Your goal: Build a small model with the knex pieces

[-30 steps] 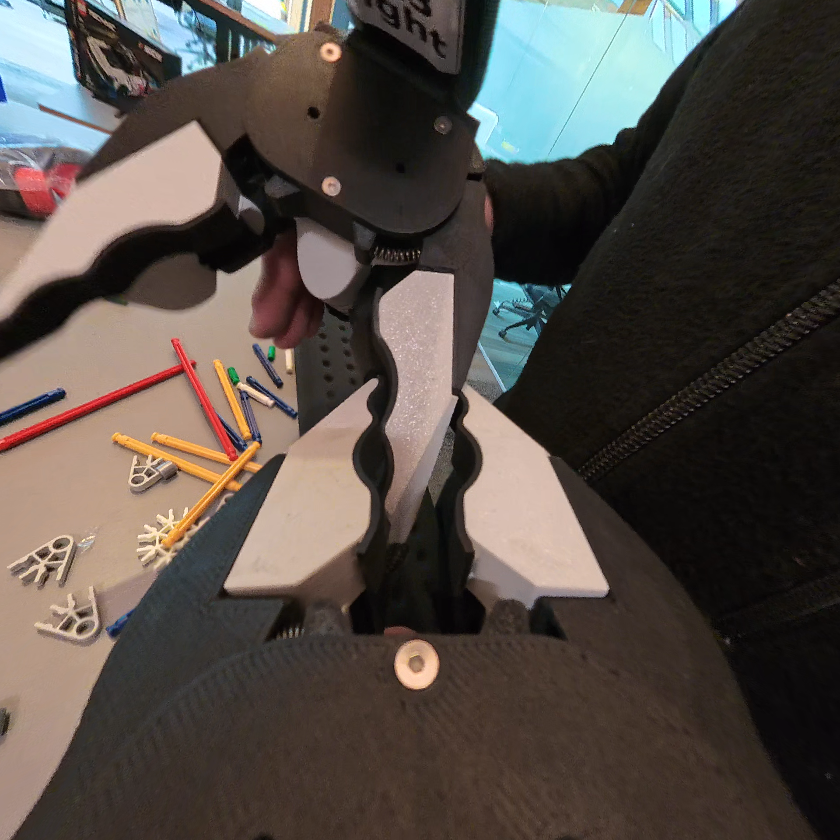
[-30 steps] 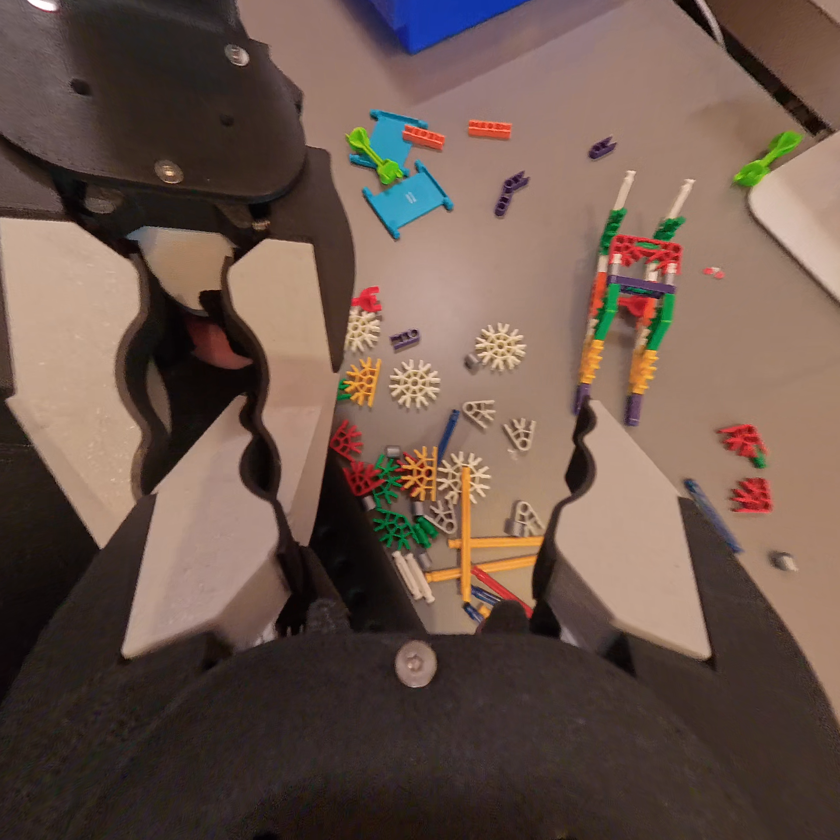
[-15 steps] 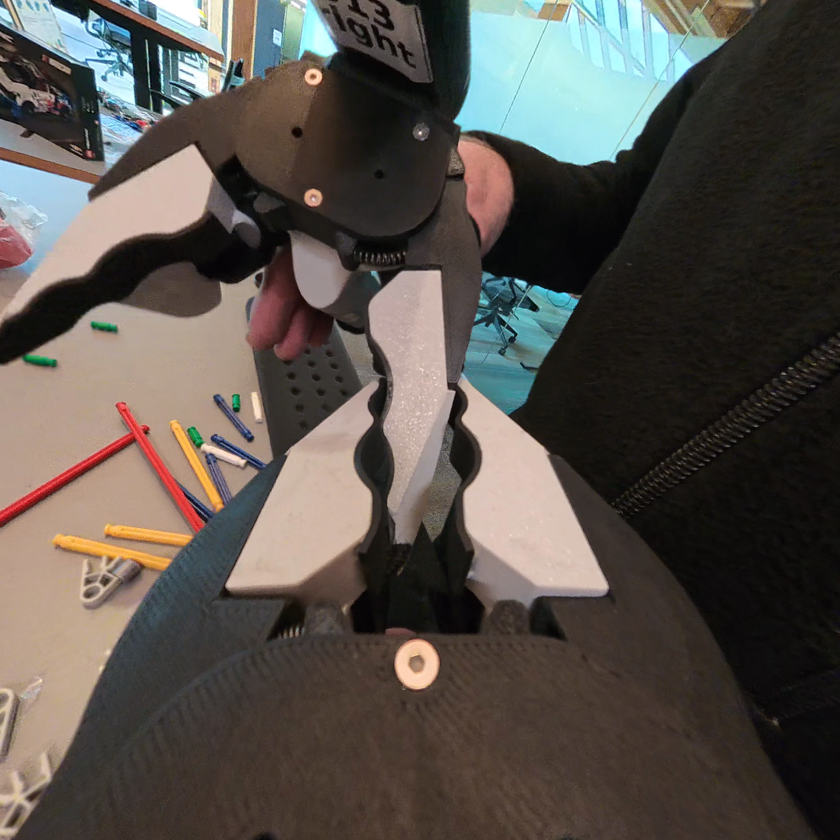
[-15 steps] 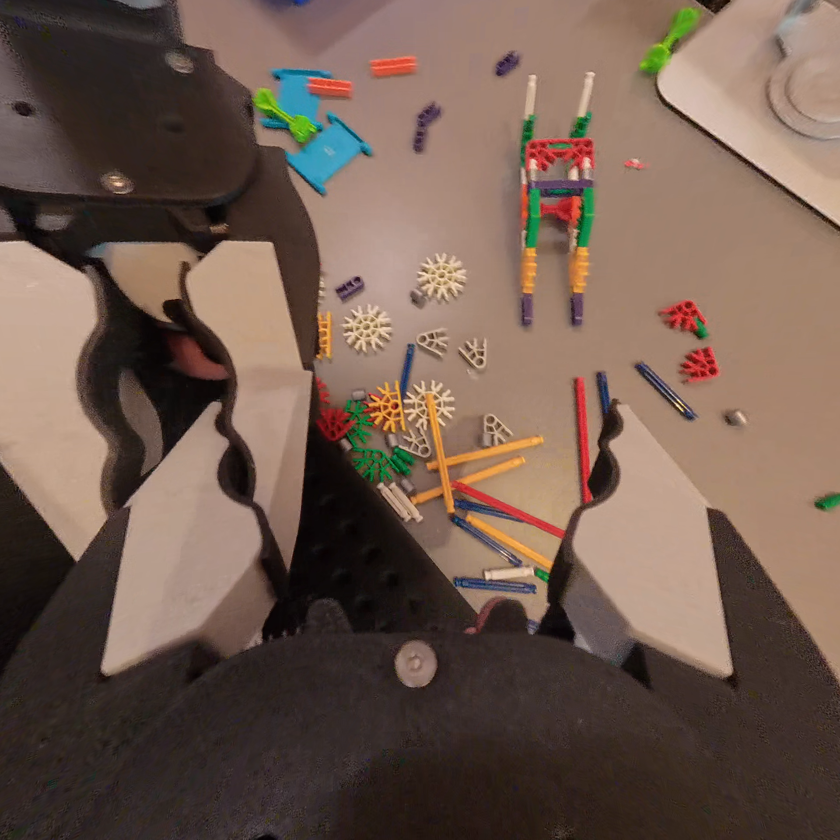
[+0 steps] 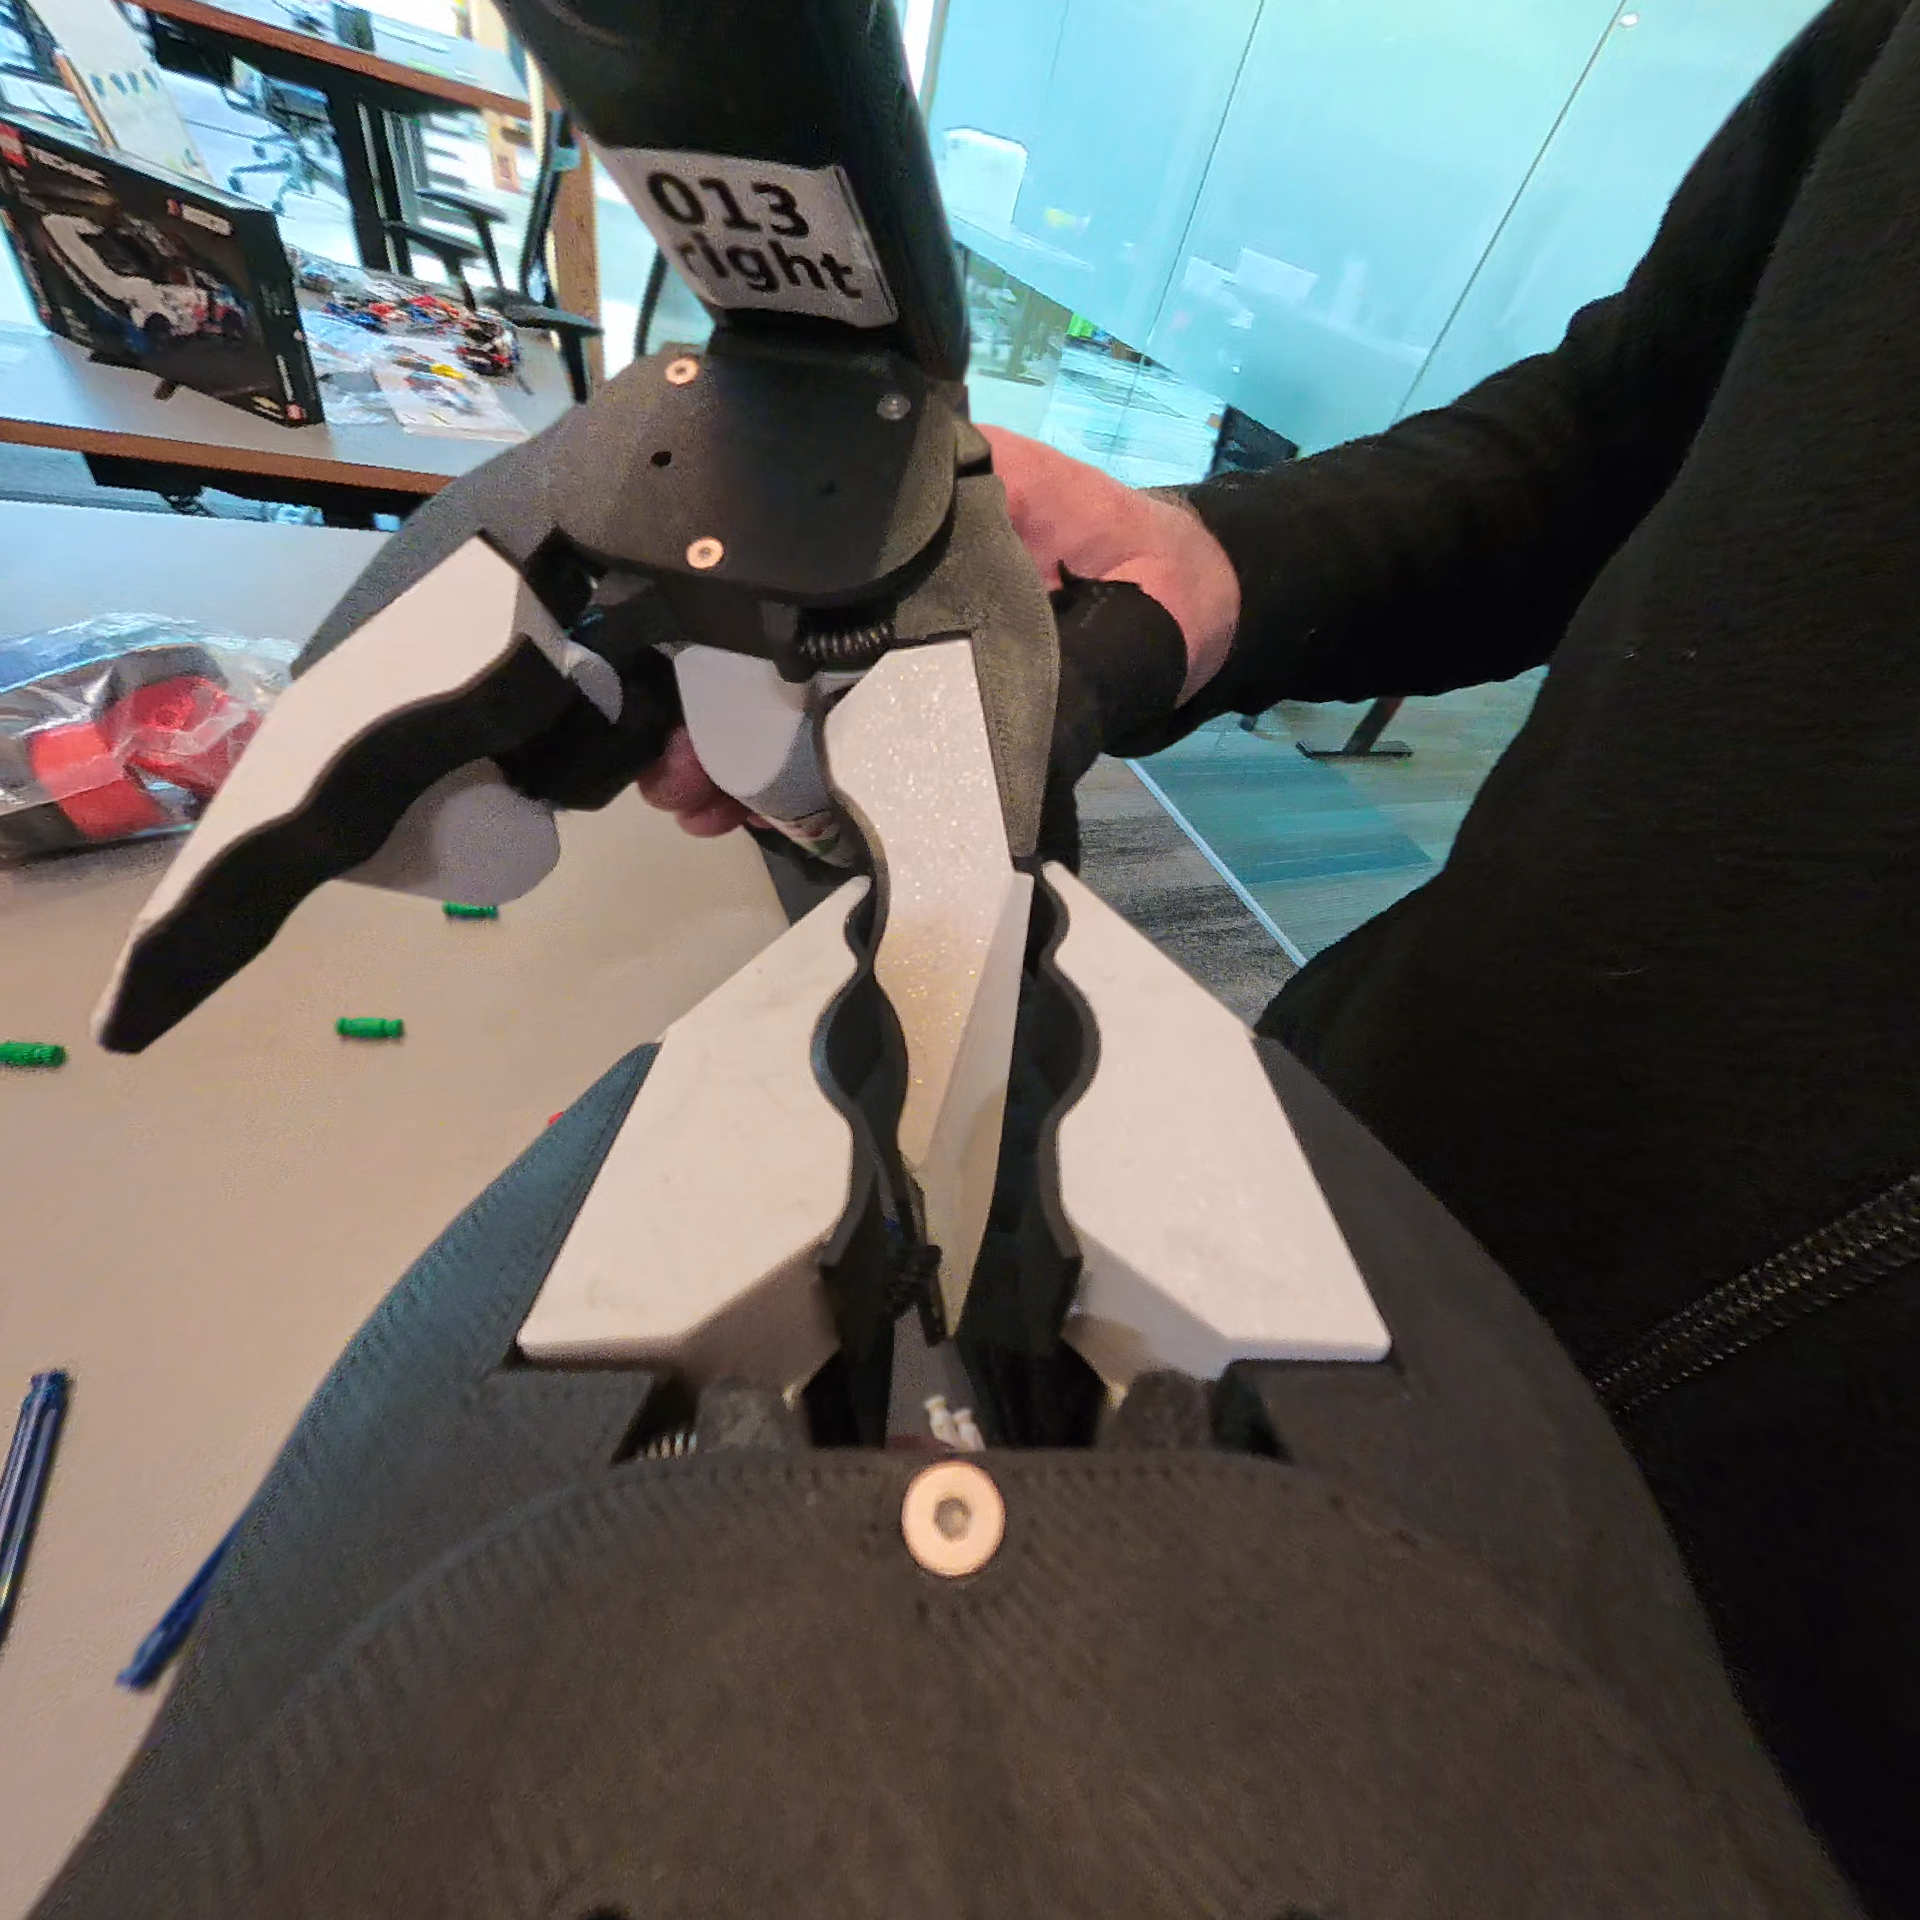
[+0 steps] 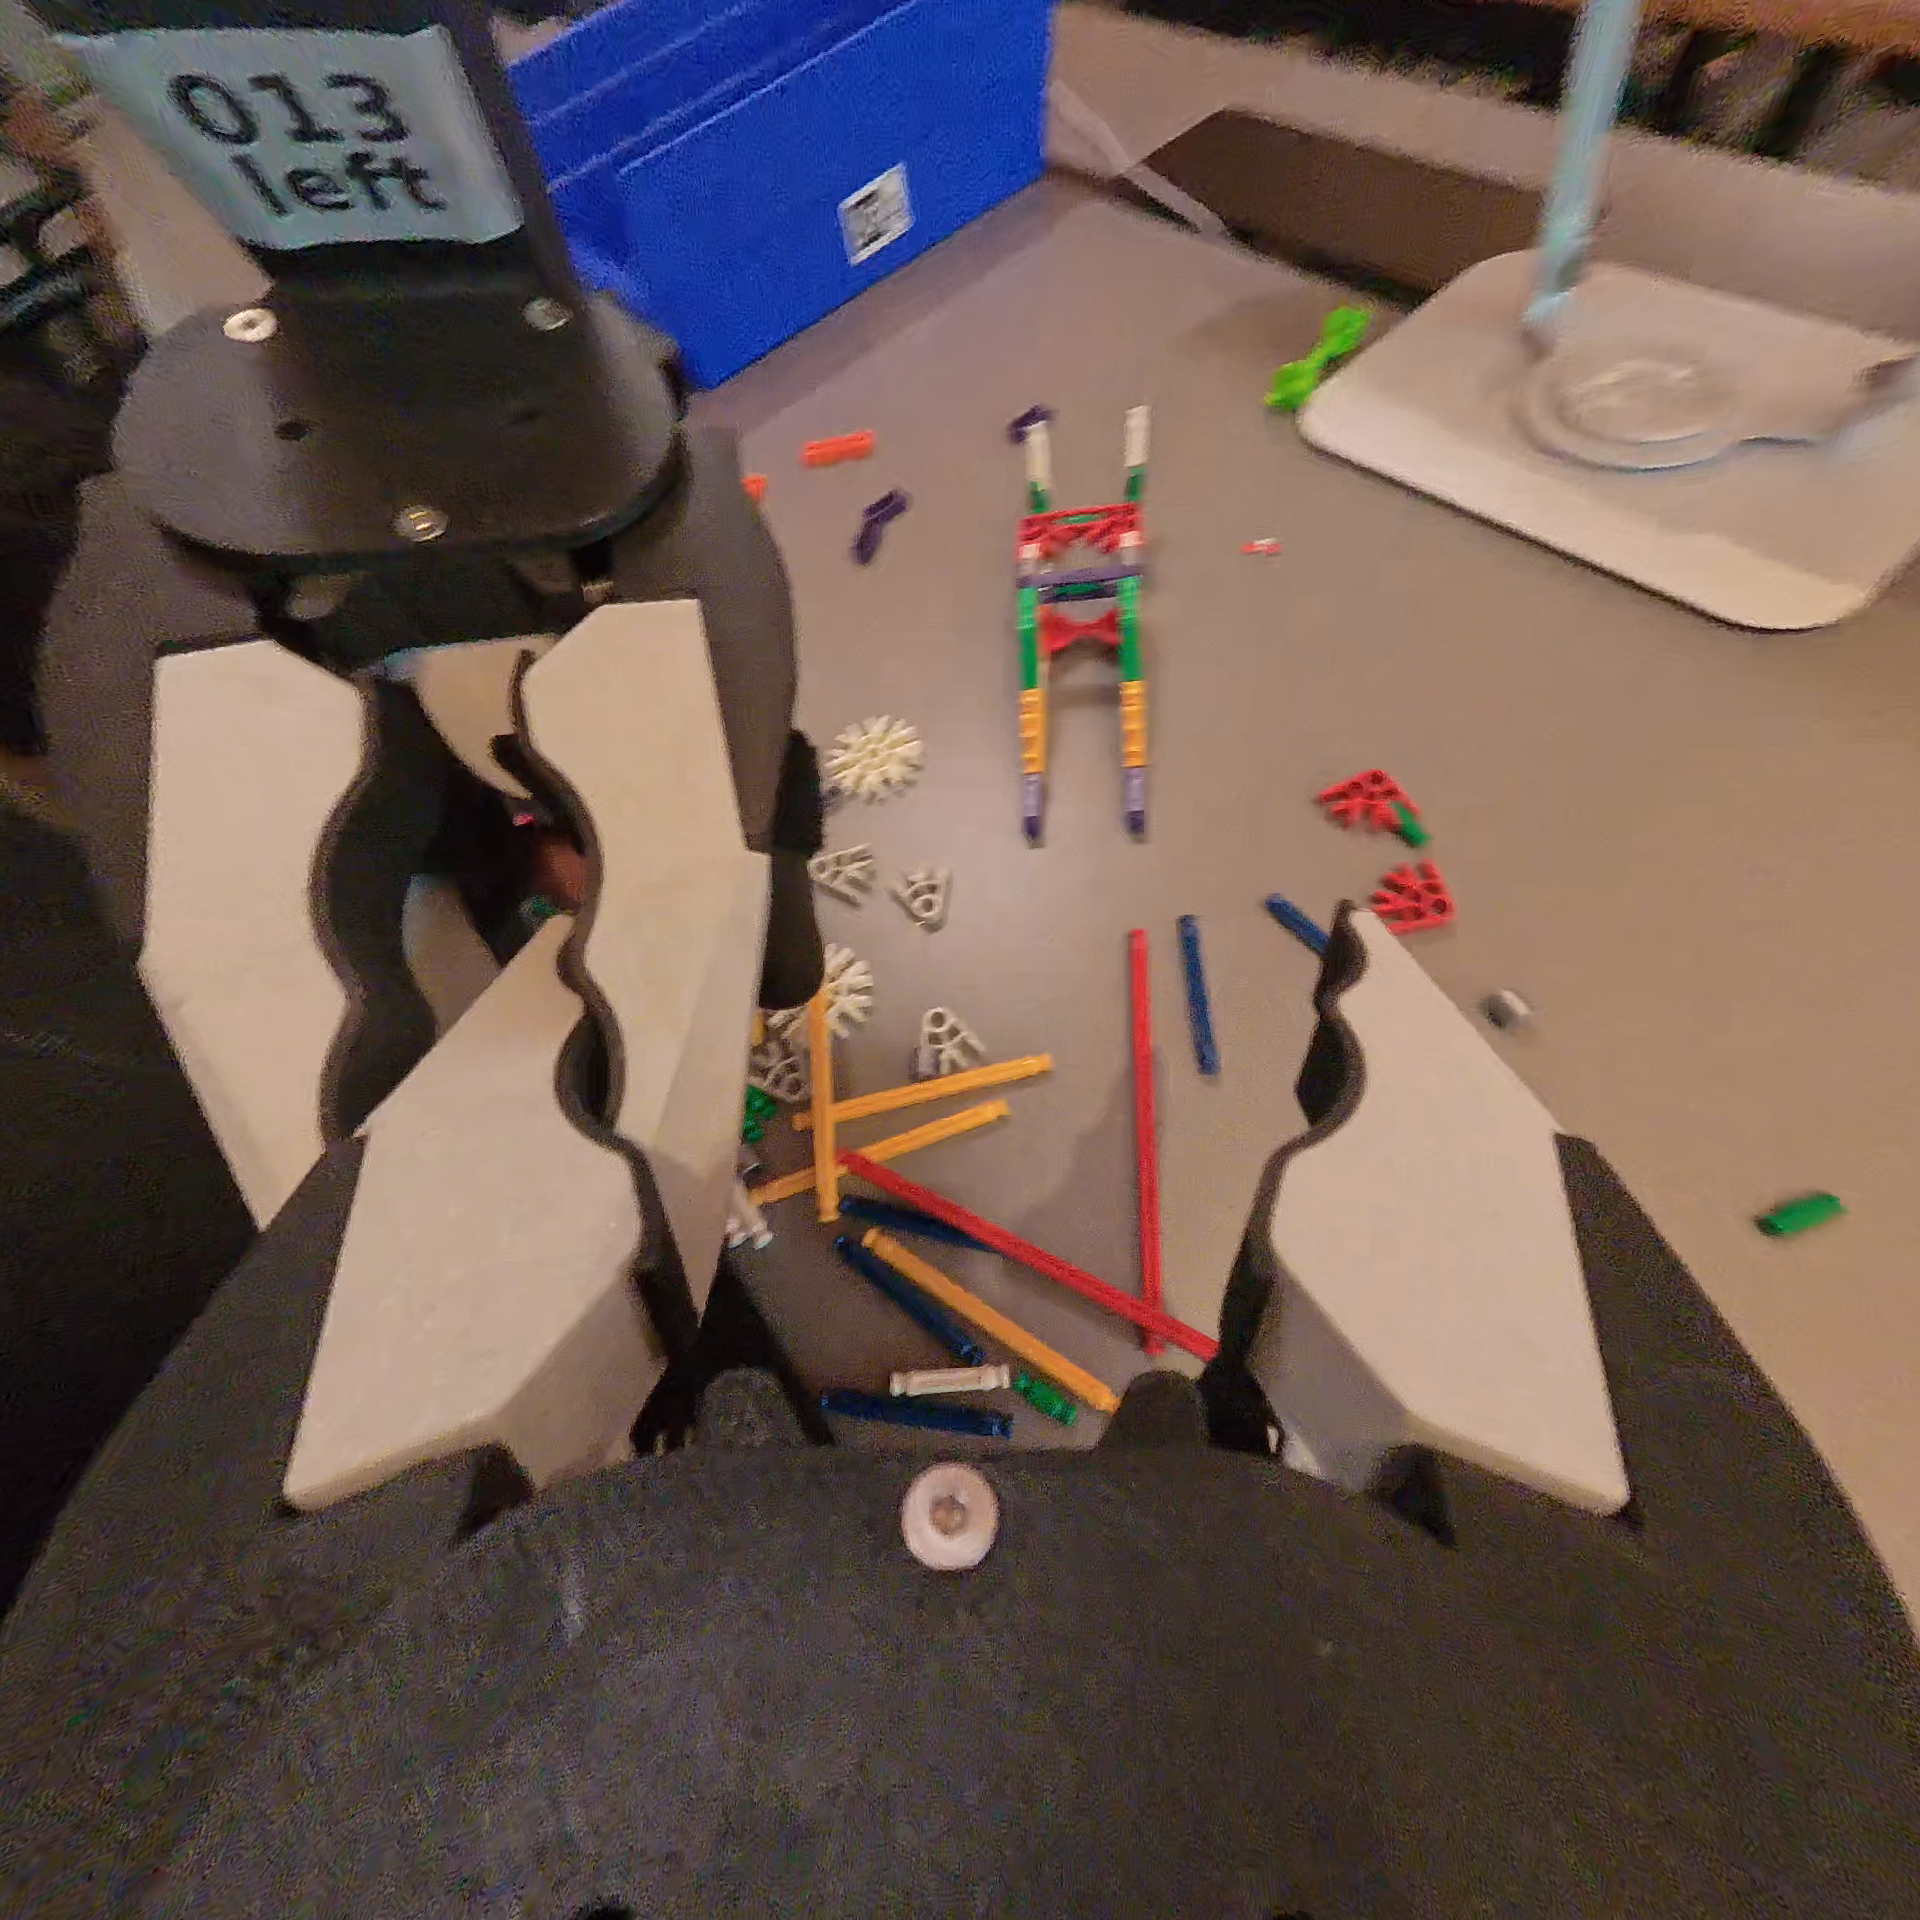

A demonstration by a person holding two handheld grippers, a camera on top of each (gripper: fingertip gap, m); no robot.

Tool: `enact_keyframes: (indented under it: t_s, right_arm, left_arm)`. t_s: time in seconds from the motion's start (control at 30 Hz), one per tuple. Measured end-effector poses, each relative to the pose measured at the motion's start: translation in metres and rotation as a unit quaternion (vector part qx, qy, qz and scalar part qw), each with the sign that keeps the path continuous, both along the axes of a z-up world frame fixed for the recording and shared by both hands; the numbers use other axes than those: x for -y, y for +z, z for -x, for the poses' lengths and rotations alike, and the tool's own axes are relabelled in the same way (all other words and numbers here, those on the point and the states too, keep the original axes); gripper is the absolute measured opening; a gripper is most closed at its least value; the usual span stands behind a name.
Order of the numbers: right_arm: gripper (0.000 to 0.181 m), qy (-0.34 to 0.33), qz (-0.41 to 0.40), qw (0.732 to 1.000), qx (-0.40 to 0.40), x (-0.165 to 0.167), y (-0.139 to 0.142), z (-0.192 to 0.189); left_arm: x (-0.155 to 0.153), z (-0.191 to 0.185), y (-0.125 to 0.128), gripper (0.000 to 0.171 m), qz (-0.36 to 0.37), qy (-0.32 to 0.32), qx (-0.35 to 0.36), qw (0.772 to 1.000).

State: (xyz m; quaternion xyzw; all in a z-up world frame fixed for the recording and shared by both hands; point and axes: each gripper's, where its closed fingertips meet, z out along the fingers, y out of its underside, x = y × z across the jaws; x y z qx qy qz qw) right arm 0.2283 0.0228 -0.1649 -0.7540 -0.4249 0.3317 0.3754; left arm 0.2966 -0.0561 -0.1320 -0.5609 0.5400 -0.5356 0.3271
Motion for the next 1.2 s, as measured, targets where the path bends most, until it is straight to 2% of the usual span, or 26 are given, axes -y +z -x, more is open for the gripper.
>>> enact_keyframes:
  t_s: [0.17, 0.23, 0.27, 0.3, 0.33, 0.4, 0.47, 0.53, 0.57, 0.6, 0.67, 0.8, 0.87, 0.93, 1.0, 1.07, 1.13, 1.2]
  right_arm:
    - [0.151, -0.058, 0.057, 0.997, 0.017, -0.017, -0.015, -0.039]
    - [0.155, -0.056, 0.063, 0.996, -0.002, -0.021, -0.017, -0.048]
    - [0.142, -0.029, 0.092, 0.995, -0.028, -0.014, -0.016, -0.046]
    - [0.117, 0.010, 0.115, 0.992, -0.055, -0.006, -0.013, -0.043]
    - [0.098, 0.048, 0.110, 0.990, -0.075, -0.001, -0.008, -0.042]
    - [0.047, 0.090, 0.089, 0.987, -0.098, 0.004, -0.004, -0.044]
    - [0.054, 0.082, 0.077, 0.988, -0.103, -0.009, -0.013, -0.052]
    - [0.049, 0.077, 0.072, 0.990, -0.095, -0.022, -0.023, -0.059]
    - [0.056, 0.062, 0.058, 0.994, -0.074, -0.035, -0.029, -0.063]
    - [0.073, 0.034, 0.033, 0.998, -0.042, -0.052, -0.036, -0.070]
    - [0.119, -0.028, -0.016, 0.999, 0.026, -0.085, -0.054, -0.085]
    - [0.156, -0.098, -0.071, 0.992, 0.035, -0.124, -0.065, -0.100]
    - [0.156, -0.122, -0.033, 0.990, 0.064, -0.128, -0.086, -0.105]
    - [0.155, -0.148, 0.044, 0.982, 0.107, -0.122, -0.116, -0.109]
    - [0.155, -0.148, 0.035, 0.979, 0.135, -0.127, -0.129, -0.108]
    - [0.157, -0.134, 0.015, 0.976, 0.171, -0.131, -0.137, -0.110]
    - [0.156, -0.138, 0.016, 0.975, 0.170, -0.133, -0.137, -0.111]
    - [0.155, -0.140, 0.016, 0.975, 0.169, -0.134, -0.137, -0.112]
  left_arm:
    - [-0.013, -0.030, -0.003, 0.023, 0.002, -0.009, 0.002, 1.000]
    - [-0.018, -0.041, -0.005, 0.022, 0.000, -0.011, 0.002, 1.000]
    - [-0.020, -0.045, -0.005, 0.022, -0.001, -0.016, 0.002, 1.000]
    - [-0.022, -0.049, -0.006, 0.021, -0.008, -0.021, 0.000, 1.000]
    - [-0.025, -0.053, -0.009, 0.022, -0.017, -0.024, -0.004, 1.000]
    - [-0.031, -0.059, -0.016, 0.022, -0.019, -0.043, -0.009, 0.999]
    - [-0.041, -0.067, -0.027, 0.022, -0.027, -0.051, -0.024, 0.998]
    - [-0.055, -0.071, -0.039, 0.023, -0.036, -0.058, -0.043, 0.997]
    - [-0.063, -0.073, -0.041, 0.023, -0.037, -0.056, -0.046, 0.997]
    - [-0.070, -0.074, -0.046, 0.023, -0.036, -0.058, -0.058, 0.996]
    - [-0.082, -0.075, -0.063, 0.023, -0.038, -0.064, -0.091, 0.993]
    - [-0.104, -0.075, -0.081, 0.024, -0.039, -0.052, -0.147, 0.987]
    - [-0.111, -0.072, -0.098, 0.026, -0.034, -0.038, -0.186, 0.981]
    - [-0.115, -0.068, -0.114, 0.028, -0.037, -0.028, -0.221, 0.974]
    - [-0.122, -0.064, -0.126, 0.031, -0.042, -0.001, -0.250, 0.967]
    - [-0.128, -0.059, -0.129, 0.053, -0.042, 0.021, -0.275, 0.960]
    - [-0.139, -0.052, -0.127, 0.086, -0.056, 0.061, -0.291, 0.953]
    - [-0.145, -0.041, -0.127, 0.103, -0.061, 0.091, -0.313, 0.943]
